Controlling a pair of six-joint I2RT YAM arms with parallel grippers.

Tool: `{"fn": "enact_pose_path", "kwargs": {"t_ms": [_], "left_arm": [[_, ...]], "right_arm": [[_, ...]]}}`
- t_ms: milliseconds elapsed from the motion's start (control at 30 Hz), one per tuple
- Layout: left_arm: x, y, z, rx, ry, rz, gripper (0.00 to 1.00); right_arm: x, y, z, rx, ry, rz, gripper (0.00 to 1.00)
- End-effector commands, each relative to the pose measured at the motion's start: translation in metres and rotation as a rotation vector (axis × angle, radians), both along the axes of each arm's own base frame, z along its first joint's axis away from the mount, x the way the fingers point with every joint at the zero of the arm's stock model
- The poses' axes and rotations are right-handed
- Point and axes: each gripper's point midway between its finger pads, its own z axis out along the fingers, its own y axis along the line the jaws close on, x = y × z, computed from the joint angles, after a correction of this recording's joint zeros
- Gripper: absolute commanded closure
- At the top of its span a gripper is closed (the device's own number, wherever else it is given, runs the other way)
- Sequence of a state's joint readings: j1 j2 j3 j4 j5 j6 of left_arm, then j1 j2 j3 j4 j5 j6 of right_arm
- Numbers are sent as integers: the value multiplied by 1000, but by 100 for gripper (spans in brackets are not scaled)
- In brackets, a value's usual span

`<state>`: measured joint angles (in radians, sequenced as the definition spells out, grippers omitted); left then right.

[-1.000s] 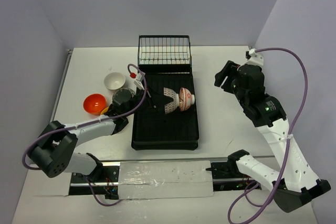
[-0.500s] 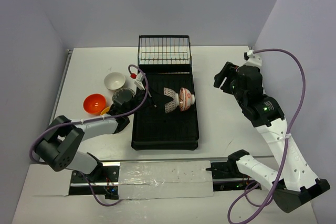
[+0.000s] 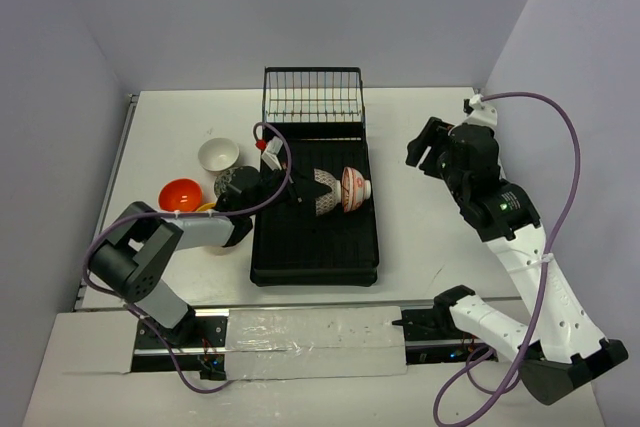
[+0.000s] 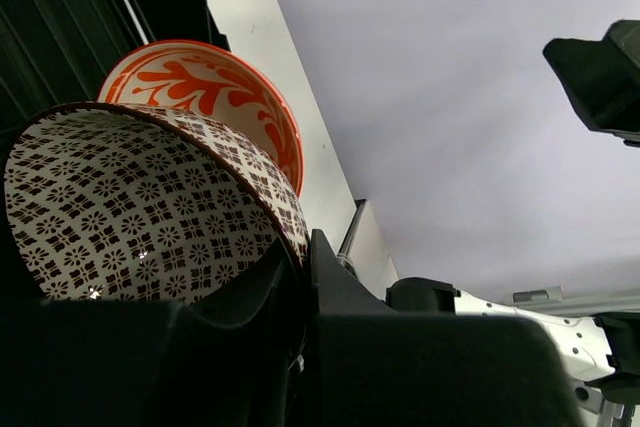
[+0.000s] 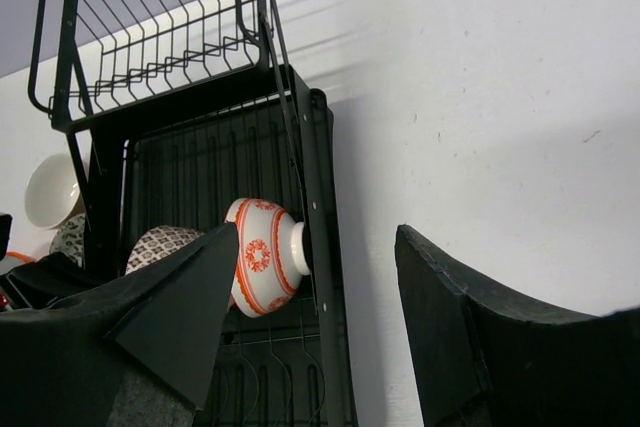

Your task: Load the bowls into the dish rack

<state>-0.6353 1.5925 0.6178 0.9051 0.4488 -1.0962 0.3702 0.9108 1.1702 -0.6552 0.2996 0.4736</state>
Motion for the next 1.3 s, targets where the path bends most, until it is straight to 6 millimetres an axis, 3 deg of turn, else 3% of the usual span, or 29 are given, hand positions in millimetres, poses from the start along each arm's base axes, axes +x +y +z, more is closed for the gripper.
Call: {"fn": "enact_pose_path", "kwargs": {"t_ms": [0,400,1267], "left_arm": [[3,-10,58,-135,-163,-50,100],[3,-18,60,-174,-171,-97,100],[10,-18,15,-109,-139,-73,100]], "right_arm": [[8,0,6,-3,-38,-11,28],[9,-1,2,-9,-33,-13,28],[9,3,0,-6,-41,10,28]]}}
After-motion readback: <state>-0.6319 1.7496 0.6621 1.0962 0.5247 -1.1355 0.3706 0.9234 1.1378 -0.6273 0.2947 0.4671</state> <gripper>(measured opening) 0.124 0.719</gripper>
